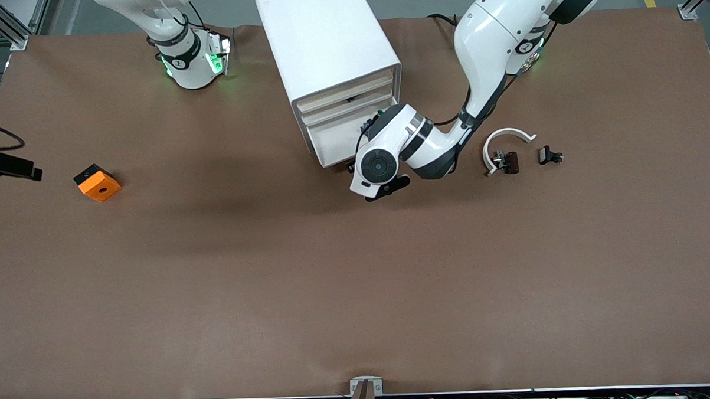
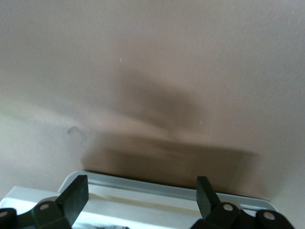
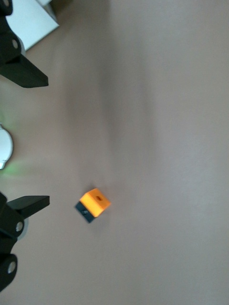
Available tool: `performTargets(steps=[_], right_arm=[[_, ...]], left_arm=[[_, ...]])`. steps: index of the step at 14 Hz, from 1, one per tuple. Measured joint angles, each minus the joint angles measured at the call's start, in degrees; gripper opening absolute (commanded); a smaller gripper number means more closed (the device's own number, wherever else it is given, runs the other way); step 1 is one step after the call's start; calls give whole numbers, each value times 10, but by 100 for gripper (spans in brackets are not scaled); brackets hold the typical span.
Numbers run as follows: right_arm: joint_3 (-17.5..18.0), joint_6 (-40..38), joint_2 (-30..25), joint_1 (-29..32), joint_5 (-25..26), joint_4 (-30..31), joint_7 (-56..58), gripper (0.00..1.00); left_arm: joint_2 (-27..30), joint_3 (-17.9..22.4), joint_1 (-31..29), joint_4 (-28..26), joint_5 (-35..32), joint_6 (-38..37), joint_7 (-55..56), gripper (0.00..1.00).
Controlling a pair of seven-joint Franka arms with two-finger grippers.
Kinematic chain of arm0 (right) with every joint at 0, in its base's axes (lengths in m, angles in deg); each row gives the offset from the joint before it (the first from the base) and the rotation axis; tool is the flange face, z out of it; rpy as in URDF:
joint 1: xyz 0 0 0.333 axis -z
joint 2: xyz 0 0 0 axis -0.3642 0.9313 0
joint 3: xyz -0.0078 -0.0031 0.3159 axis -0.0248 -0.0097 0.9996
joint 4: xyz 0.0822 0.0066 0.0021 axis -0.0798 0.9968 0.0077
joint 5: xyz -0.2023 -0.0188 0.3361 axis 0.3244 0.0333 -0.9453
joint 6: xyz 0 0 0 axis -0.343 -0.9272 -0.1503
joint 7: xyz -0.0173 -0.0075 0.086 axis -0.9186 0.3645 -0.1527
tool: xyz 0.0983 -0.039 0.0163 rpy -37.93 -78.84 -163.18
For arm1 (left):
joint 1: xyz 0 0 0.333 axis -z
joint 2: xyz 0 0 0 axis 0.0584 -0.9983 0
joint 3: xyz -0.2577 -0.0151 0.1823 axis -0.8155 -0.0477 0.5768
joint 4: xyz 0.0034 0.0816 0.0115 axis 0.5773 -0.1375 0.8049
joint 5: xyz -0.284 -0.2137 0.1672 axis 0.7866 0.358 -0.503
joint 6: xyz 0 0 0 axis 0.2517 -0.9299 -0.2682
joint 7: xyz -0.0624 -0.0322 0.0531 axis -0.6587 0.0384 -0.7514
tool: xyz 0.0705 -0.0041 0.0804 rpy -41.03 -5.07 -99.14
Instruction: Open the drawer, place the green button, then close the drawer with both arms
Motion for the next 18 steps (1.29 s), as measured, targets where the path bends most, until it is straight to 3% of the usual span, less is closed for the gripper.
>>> performTargets(steps=[8, 18], right_arm=[[0, -30, -61, 20, -20, 6, 2, 100], [20, 42, -222, 15, -19, 214, -5, 100]], left_arm=[[-2, -19, 6, -10, 35, -5, 22, 100], [-7, -23, 29, -12, 84, -5, 37, 100]])
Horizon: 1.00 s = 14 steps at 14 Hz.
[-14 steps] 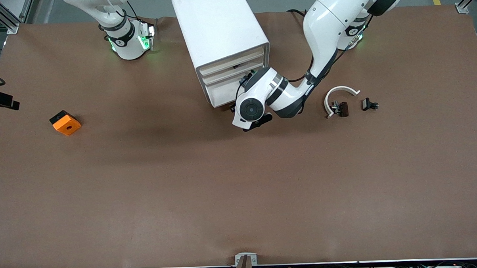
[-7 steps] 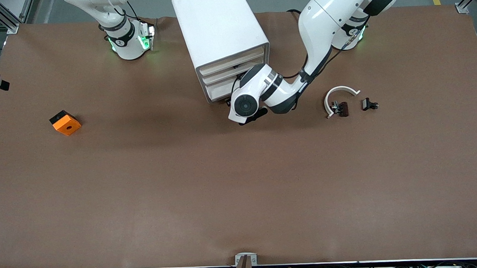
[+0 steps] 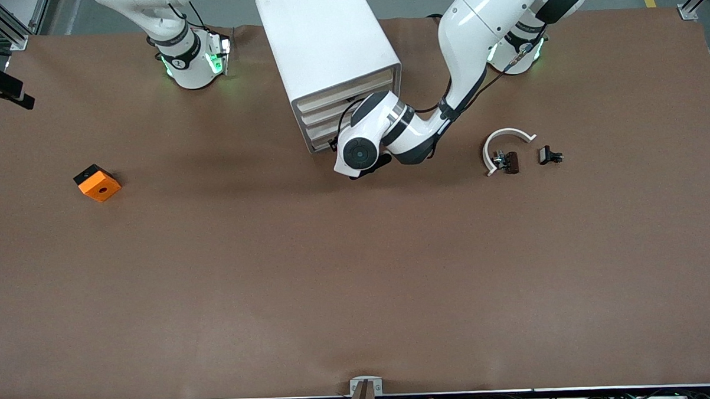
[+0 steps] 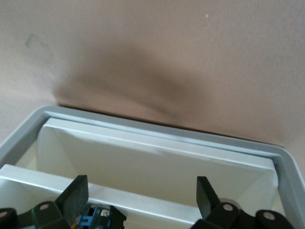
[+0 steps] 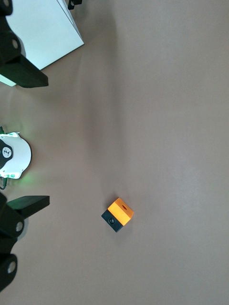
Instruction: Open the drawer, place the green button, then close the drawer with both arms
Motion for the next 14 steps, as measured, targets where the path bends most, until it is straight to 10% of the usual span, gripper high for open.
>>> performTargets(steps=[14], right_arm=[[7, 31, -10, -11, 10, 8, -1, 100]], left_arm=[[7, 9, -72, 71, 3, -2, 0, 100]])
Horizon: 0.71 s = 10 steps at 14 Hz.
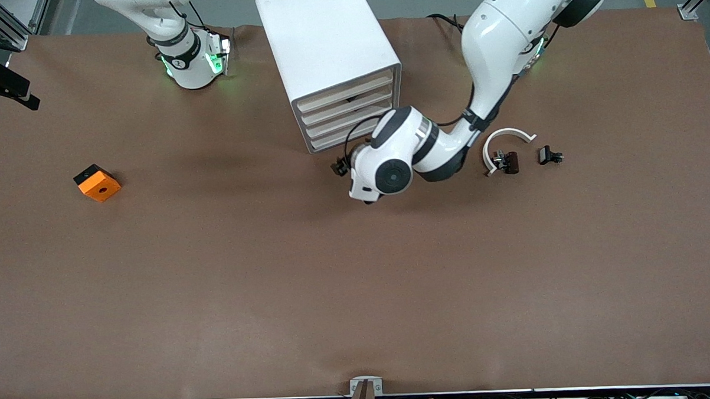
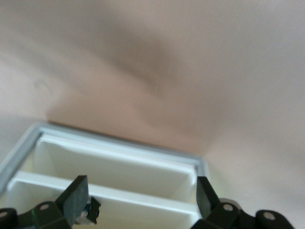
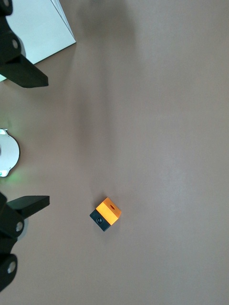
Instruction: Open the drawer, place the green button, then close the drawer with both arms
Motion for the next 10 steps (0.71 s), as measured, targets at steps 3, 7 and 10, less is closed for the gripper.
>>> performTargets(steps=[3, 7, 10], right_arm=[[2, 0, 0, 0, 1, 0, 0, 100], [3, 4, 0, 0, 1, 0, 0, 100], [3, 10, 0, 0, 1, 0, 0, 100]], left_arm=[[18, 19, -13, 39, -96, -50, -2, 100], [84, 22, -66, 67, -145, -101, -76, 100], [144, 24, -135, 67, -146, -172, -153, 100]])
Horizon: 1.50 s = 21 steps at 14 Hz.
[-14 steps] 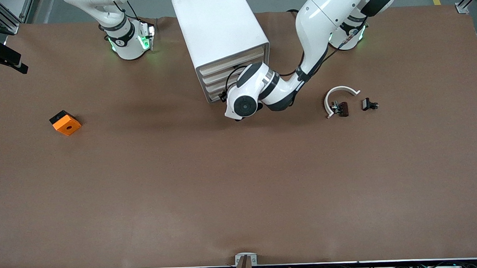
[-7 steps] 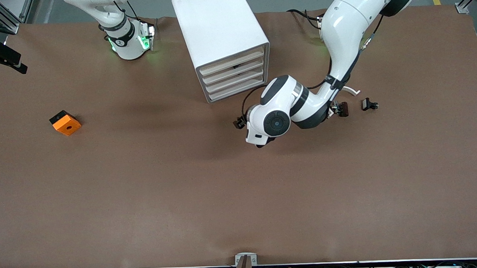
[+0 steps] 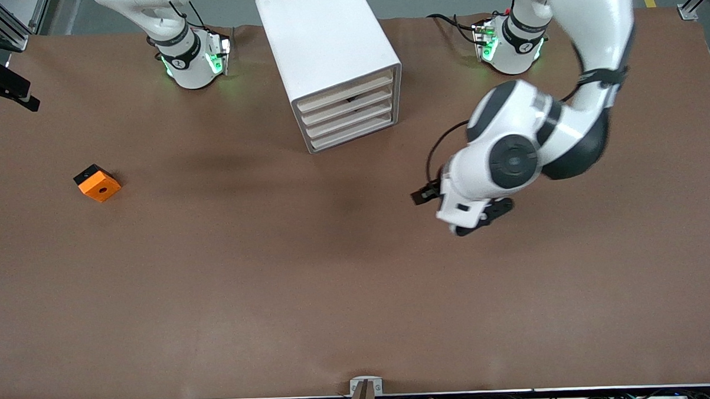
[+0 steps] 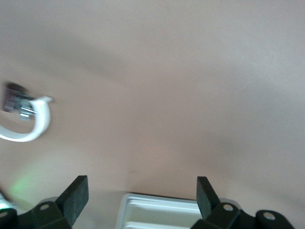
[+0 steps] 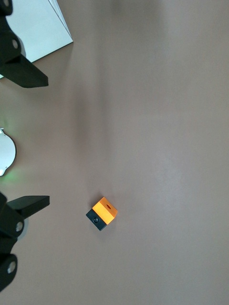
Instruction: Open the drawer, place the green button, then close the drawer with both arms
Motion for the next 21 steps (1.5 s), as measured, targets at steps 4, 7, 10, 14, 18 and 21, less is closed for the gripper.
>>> performTargets(steps=[4, 7, 10, 14, 18, 21], right_arm=[[5, 1, 0, 0, 0, 0, 0, 100], [9, 4, 0, -1, 0, 0, 0, 100], [9, 4, 0, -1, 0, 0, 0, 100], [9, 6, 0, -1, 0, 0, 0, 100], [12, 6, 0, -2, 0, 0, 0, 100], [12, 8, 0, -2, 0, 0, 0, 100]], left_arm=[[66, 3, -95, -16, -2, -73, -153, 100], [129, 45, -132, -54, -2, -93, -297, 100], [217, 143, -117, -125, -2, -102, -453, 100], [326, 206, -118, -255, -2, -24, -546, 100], [369, 204, -110, -300, -2, 43, -545, 100], [367, 204, -110, -271, -2, 46, -544, 100]])
